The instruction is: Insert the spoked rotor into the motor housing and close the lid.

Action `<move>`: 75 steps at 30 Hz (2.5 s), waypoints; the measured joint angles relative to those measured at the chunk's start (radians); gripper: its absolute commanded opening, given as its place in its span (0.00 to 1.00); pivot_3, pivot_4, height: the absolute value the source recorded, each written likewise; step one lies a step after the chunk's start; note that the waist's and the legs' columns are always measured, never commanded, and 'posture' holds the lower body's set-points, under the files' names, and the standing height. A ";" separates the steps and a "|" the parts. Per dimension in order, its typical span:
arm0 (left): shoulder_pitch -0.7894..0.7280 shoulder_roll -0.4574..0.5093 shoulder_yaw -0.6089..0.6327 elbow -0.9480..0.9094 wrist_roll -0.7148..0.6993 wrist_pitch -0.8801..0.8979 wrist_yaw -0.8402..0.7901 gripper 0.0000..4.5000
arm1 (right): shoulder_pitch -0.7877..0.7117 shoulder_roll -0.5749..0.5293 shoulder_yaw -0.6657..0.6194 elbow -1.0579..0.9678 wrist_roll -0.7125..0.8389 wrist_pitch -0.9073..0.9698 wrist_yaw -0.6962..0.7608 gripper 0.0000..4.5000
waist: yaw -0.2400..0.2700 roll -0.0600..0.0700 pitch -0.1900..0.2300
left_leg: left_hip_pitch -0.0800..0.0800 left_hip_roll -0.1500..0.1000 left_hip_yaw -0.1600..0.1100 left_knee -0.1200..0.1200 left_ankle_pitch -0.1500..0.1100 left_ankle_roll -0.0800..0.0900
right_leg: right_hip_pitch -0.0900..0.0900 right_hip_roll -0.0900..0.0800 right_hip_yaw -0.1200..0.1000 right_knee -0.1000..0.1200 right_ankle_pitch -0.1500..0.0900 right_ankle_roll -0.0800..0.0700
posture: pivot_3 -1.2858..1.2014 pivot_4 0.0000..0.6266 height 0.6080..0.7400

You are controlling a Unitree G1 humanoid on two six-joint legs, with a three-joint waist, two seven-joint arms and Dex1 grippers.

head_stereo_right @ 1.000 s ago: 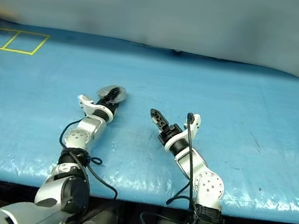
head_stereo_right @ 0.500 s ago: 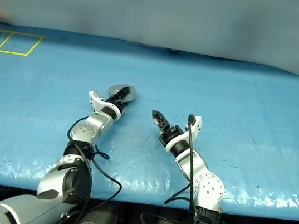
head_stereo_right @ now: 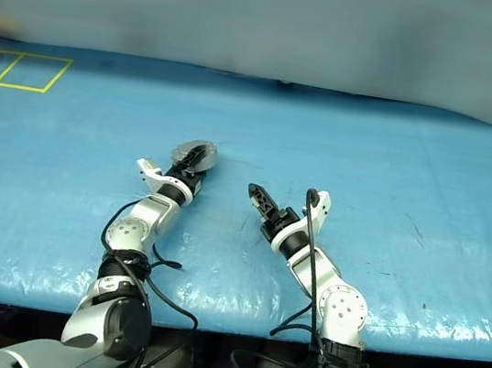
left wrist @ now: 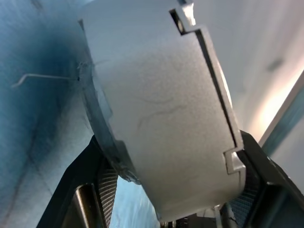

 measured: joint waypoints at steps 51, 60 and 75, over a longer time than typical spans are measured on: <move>0.404 0.172 -0.284 -0.676 -0.018 0.098 0.186 1.00 | 0.004 -0.042 0.044 -0.004 -0.118 -0.026 0.068 0.87 | 0.005 0.001 0.000 | 0.002 0.001 0.003 -0.001 -0.003 -0.006 | 0.000 0.002 0.001 0.000 -0.001 -0.002 | 0.52 0.24 1.00; 0.418 0.404 -0.513 -0.710 0.303 -0.088 -0.316 1.00 | 0.022 -0.222 0.123 -0.052 -0.458 -0.271 0.260 0.87 | 0.006 0.001 0.000 | 0.003 0.001 0.004 -0.004 -0.002 -0.006 | 0.000 0.001 0.002 -0.001 -0.002 -0.003 | 0.52 0.24 1.00; 0.403 0.459 -0.683 -0.455 0.697 -0.503 -0.609 1.00 | 0.046 -0.438 0.157 0.049 -0.766 -0.487 0.511 1.00 | 0.012 0.001 0.000 | 0.003 0.001 0.003 -0.005 -0.002 -0.005 | 0.000 -0.001 0.003 -0.001 -0.002 -0.003 | 0.52 0.24 1.00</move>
